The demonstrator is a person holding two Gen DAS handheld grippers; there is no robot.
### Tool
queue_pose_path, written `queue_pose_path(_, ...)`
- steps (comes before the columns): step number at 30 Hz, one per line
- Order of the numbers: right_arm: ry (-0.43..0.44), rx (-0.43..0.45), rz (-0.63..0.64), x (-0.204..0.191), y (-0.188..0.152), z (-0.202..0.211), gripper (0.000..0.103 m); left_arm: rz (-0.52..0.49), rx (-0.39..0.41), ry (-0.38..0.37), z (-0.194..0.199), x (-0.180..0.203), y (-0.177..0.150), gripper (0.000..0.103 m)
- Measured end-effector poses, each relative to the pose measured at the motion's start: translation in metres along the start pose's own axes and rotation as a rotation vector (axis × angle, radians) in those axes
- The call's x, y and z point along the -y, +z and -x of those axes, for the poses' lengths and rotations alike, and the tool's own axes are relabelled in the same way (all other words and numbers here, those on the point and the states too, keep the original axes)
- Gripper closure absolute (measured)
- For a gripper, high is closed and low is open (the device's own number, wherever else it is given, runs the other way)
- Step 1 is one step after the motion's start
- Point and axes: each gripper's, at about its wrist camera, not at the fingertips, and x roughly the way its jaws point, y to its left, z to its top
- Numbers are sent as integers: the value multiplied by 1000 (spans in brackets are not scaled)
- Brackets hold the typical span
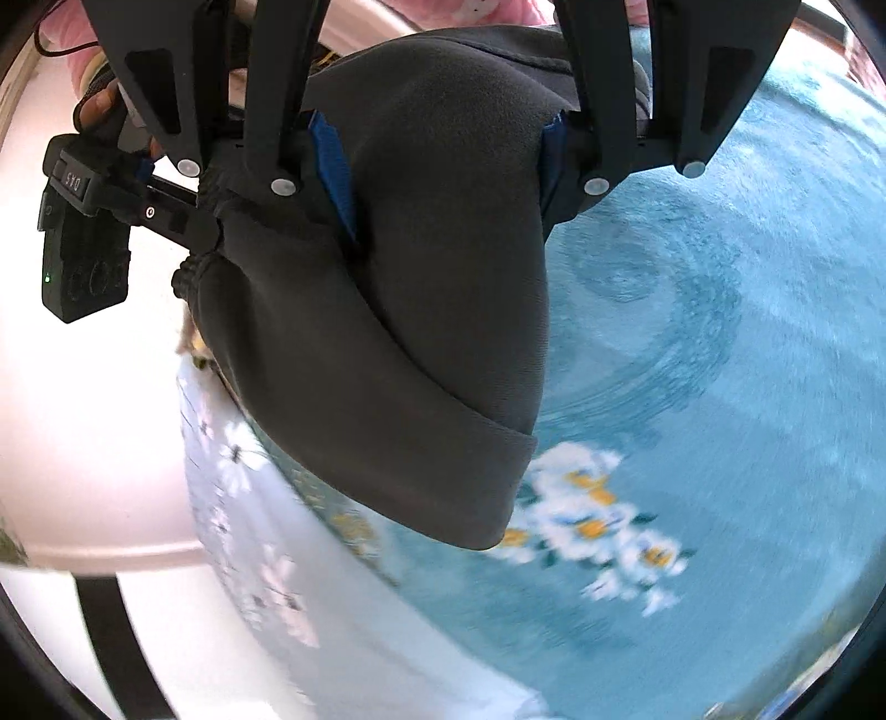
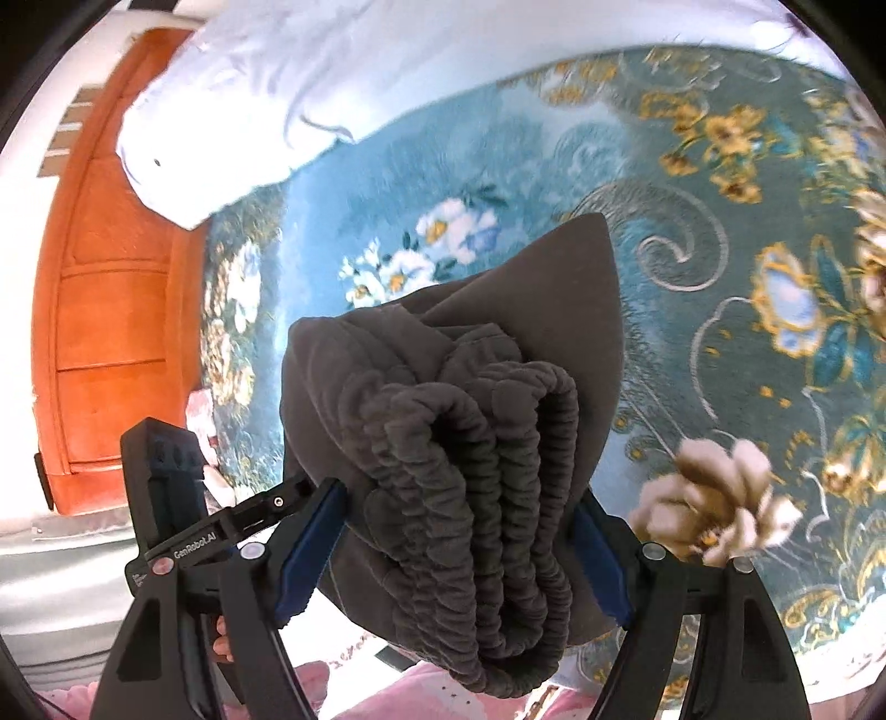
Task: Fold clothes
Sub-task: 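Lift the folded sweatpants off the bed with both grippers, then carry the folded sweatpants with both grippers toward the beige fleece stack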
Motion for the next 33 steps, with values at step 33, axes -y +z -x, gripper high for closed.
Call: queue_pose_path(33, 119, 463, 141, 120, -157, 295, 22, -321, 226, -11, 81, 229, -208, 46)
